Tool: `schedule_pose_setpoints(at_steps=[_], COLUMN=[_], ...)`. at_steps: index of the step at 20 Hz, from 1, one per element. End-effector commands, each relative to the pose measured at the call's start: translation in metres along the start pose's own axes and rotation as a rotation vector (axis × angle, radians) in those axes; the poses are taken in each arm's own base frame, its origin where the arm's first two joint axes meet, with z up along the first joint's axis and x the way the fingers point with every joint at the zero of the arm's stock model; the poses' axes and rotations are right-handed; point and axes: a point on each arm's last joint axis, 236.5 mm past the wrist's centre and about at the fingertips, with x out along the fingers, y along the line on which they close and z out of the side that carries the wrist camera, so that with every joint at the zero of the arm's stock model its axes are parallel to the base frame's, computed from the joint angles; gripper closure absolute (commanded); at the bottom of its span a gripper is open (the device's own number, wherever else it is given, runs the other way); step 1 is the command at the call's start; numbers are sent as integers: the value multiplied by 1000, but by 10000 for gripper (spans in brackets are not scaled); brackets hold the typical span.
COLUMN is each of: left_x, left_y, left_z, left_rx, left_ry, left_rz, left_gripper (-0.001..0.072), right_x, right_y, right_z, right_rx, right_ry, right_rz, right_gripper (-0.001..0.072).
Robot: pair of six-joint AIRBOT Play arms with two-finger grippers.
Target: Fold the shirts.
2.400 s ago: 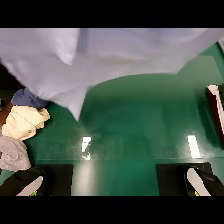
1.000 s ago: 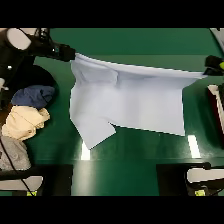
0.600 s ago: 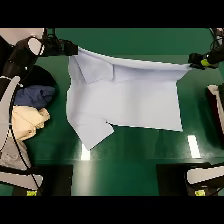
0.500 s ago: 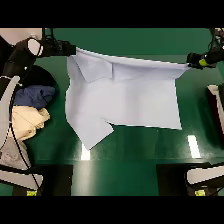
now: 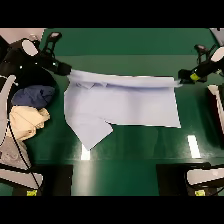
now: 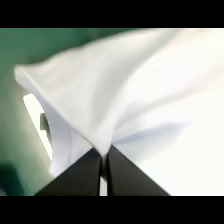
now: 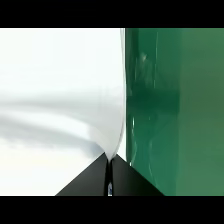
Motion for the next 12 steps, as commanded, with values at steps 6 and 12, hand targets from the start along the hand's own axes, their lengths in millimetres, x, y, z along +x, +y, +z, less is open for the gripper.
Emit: schedule_pose_setpoints(at_steps=[6, 12], left_x=[-6, -29], left_y=[13, 10], left_z=[-57, -93], left_rx=[-97, -178], left_ry=[242, 335], left_rz=[61, 63], left_gripper=[218, 220], right_x=[29, -29], right_y=[16, 13], right_z=[-48, -38], right_rx=[-25, -19], right_ry=[133, 19], right_rz=[13, 19], right_gripper=[351, 338])
